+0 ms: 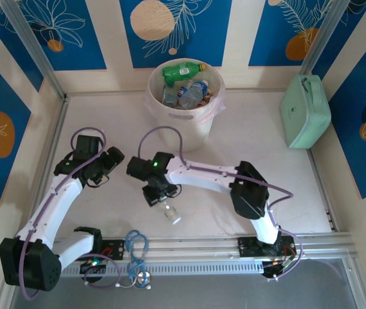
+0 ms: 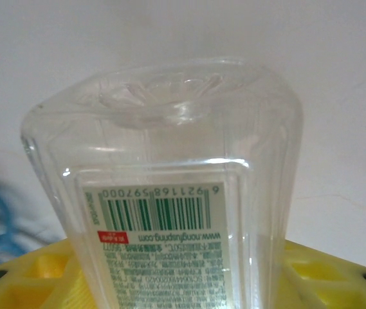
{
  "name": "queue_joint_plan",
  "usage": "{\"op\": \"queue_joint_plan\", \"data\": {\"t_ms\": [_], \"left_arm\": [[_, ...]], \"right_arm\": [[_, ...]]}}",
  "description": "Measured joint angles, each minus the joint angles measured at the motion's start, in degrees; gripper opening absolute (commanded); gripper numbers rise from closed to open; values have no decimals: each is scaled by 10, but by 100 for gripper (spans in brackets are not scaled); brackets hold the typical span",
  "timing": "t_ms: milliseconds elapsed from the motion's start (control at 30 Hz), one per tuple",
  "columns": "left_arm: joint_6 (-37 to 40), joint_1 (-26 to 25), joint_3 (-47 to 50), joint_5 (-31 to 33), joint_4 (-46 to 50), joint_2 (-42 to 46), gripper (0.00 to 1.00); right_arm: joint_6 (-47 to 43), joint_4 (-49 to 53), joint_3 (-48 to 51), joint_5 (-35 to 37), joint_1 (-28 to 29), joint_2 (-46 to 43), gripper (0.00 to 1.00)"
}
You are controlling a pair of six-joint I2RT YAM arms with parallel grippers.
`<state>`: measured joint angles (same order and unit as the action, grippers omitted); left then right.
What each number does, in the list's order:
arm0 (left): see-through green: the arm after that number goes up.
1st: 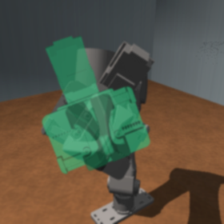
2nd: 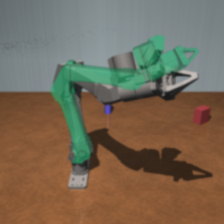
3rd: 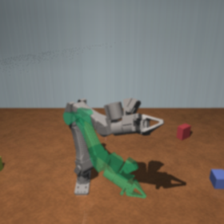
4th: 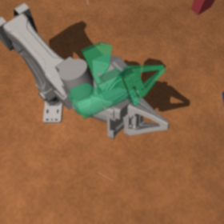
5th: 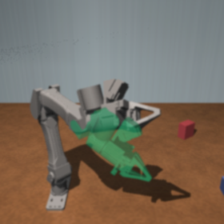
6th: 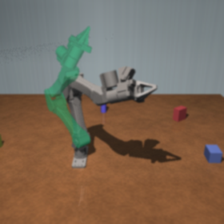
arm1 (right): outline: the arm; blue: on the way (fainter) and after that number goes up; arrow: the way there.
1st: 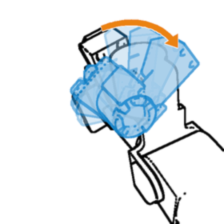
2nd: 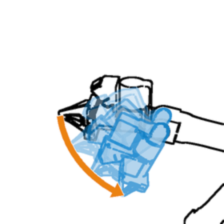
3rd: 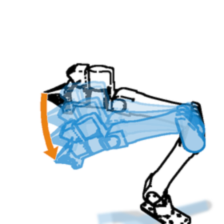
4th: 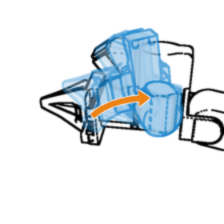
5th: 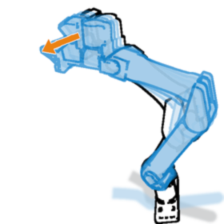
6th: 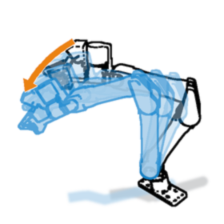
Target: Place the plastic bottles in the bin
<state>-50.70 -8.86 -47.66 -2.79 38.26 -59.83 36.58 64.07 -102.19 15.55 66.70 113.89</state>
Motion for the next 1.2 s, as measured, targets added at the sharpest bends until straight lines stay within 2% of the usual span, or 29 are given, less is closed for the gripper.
{"op": "queue_joint_plan", "data": {"t_ms": [100,200,300,433,533,733,1000,1200], "left_arm": [[0,0,0,-5,-4,-5,85],[2,-3,-1,-9,-10,-13,85],[2,-10,-3,-14,-14,-17,84],[2,-19,-10,-17,-14,-19,84],[2,-22,-15,-17,-13,-19,84],[7,-22,-27,-17,-13,-29,84],[13,-26,-28,-17,-12,-41,84],[13,-27,-28,-17,-12,-46,84]], "right_arm": [[-13,27,-118,11,-18,-37,46],[-29,33,-251,12,-63,-66,46],[-38,38,-376,6,-130,-70,46],[-42,37,-511,-19,-222,-31,46],[-36,20,-534,-56,-272,0,46],[-36,-17,-529,-114,-326,60,47],[-54,-58,-530,-144,-354,73,48],[-77,-75,-542,-140,-364,78,50]]}}
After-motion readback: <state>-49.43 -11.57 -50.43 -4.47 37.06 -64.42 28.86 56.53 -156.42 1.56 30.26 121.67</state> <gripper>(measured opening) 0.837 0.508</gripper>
